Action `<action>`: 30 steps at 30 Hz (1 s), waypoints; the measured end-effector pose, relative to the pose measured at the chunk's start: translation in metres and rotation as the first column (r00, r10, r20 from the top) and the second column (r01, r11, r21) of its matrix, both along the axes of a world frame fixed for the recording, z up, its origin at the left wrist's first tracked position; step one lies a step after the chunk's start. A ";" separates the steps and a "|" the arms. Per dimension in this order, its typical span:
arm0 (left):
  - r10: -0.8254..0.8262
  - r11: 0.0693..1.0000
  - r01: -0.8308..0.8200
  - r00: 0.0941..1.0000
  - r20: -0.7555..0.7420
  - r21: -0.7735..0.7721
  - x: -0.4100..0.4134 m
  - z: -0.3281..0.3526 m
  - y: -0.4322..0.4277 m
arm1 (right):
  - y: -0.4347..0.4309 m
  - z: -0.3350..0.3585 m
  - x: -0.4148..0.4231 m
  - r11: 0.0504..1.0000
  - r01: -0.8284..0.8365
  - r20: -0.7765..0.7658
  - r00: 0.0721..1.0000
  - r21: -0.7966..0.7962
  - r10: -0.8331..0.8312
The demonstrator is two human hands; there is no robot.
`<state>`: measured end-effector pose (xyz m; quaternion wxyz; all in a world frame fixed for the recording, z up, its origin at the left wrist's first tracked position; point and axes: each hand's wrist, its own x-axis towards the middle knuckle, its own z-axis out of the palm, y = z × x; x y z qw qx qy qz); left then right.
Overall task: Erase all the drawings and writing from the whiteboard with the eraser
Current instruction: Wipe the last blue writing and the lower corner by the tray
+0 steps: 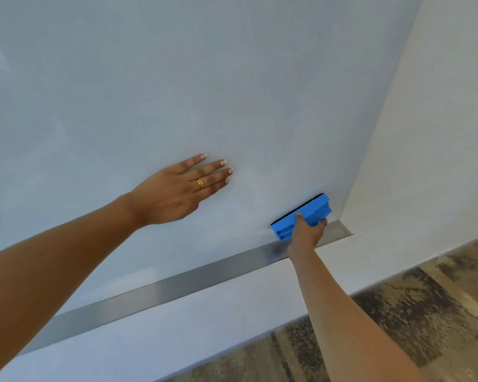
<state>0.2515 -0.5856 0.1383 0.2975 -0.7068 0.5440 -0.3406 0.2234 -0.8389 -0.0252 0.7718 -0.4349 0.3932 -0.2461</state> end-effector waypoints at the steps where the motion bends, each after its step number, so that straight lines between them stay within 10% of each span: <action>1: 0.006 1.000 -0.006 1.000 -0.012 -0.009 -0.003 -0.002 0.009 | 0.007 -0.001 -0.001 1.000 -0.017 -0.009 1.000 -0.022 0.017; 30: 0.102 0.986 -0.122 0.981 -0.164 -0.112 -0.057 -0.064 0.300 | 0.339 0.002 -0.061 0.924 -0.263 -0.095 0.964 -0.276 0.246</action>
